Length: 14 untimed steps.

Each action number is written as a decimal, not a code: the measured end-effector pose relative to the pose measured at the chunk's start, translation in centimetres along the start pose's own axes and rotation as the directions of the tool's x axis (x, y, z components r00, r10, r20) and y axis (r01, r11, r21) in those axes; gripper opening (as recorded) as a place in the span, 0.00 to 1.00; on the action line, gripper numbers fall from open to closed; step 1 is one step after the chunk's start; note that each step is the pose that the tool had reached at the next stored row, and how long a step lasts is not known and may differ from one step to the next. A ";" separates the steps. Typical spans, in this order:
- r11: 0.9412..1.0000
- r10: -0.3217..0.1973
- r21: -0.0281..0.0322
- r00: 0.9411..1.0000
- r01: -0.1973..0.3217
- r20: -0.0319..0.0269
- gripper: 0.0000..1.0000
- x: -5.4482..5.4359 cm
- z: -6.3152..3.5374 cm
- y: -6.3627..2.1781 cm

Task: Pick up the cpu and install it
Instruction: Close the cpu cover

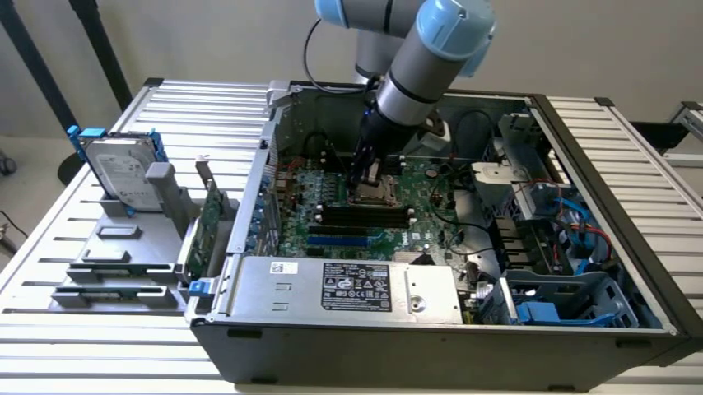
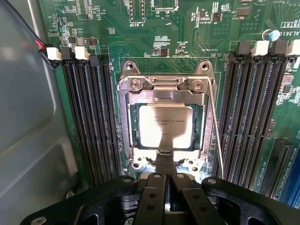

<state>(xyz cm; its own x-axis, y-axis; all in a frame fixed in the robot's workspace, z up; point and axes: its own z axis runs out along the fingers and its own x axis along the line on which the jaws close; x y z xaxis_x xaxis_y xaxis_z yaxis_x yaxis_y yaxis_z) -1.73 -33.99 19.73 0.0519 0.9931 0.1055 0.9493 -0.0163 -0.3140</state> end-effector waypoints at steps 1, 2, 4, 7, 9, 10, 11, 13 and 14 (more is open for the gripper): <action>1.000 0.000 0.000 1.000 0.000 0.000 0.11 0.0 0.07 0.02; 1.000 0.000 0.000 1.000 0.000 0.001 0.11 0.0 0.13 0.03; 1.000 0.000 0.000 1.000 0.000 0.001 0.11 0.0 0.21 0.04; 1.000 0.000 0.000 1.000 0.000 0.000 0.11 0.0 0.26 0.06; 1.000 0.000 0.000 1.000 0.000 -0.001 0.11 0.0 0.19 0.03; 1.000 0.000 0.001 1.000 0.000 -0.002 0.11 0.0 0.10 0.01; 1.000 0.000 0.002 1.000 0.000 -0.001 0.11 0.0 -0.04 -0.03; 1.000 0.000 0.005 1.000 0.000 0.000 0.11 0.0 -0.32 -0.13; 1.000 0.000 0.006 1.000 0.000 -0.001 0.11 0.0 -0.43 -0.17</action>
<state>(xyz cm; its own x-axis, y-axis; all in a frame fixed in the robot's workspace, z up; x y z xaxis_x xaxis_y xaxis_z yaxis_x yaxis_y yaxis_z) -1.76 -34.01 20.19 0.0525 0.9930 0.1059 0.9475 -0.0161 -0.3194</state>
